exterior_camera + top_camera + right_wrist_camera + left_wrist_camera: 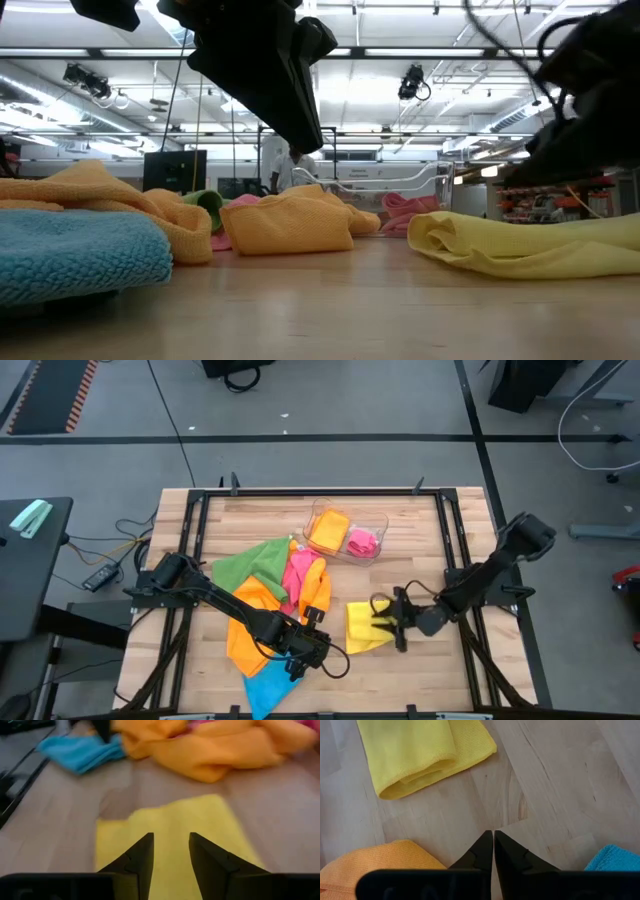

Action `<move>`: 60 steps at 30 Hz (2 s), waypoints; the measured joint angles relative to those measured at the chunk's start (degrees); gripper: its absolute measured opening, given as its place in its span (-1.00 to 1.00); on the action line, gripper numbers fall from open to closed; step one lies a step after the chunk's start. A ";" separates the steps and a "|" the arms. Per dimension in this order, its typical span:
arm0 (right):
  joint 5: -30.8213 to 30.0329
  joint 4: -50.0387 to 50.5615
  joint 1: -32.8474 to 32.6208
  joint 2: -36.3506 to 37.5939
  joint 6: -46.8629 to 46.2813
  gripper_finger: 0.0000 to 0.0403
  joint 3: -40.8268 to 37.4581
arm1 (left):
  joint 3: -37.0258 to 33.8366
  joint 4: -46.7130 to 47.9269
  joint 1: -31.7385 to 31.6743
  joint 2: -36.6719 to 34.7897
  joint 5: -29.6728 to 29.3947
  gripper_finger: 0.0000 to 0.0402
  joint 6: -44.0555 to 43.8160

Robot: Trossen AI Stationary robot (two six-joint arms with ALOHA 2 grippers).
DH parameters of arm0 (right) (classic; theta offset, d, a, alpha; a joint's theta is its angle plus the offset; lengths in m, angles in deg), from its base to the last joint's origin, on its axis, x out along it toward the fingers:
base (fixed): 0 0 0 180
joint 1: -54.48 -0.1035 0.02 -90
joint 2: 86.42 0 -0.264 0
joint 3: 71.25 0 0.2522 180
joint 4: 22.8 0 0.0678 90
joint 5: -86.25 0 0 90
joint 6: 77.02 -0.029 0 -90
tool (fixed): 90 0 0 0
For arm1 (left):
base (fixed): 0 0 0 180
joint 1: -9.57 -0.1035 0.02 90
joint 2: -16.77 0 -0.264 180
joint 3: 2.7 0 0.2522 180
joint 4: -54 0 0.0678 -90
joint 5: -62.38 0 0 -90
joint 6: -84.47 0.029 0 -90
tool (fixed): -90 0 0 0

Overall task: Fold microfiber towels
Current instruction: Fold the yellow microfiber cloth

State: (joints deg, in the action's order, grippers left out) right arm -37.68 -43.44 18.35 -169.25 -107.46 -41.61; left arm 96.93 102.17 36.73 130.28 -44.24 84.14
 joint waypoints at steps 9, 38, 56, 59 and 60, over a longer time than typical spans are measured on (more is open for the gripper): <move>15.08 13.97 12.85 8.34 -2.51 0.00 -0.02 | 0.00 -0.09 0.00 0.00 0.00 -0.92 0.01; 35.13 29.13 22.26 -0.57 -1.54 -0.40 8.49 | 0.00 0.12 0.01 0.00 0.00 -0.92 -0.11; 6.46 65.79 18.34 -0.01 7.26 -0.93 27.93 | 0.00 0.84 0.72 0.00 0.00 -0.94 -0.86; 1.28 65.76 16.63 -1.19 7.77 -0.94 27.24 | 0.00 0.80 0.76 0.00 0.02 -0.91 -0.91; -0.16 65.75 16.01 -1.64 8.16 -0.94 26.99 | 0.00 0.74 0.76 0.00 0.02 -0.90 -0.93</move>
State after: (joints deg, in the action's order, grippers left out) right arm -37.84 22.31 34.35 -170.89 -99.30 -14.62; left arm 96.93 102.91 37.49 130.28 -44.22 83.21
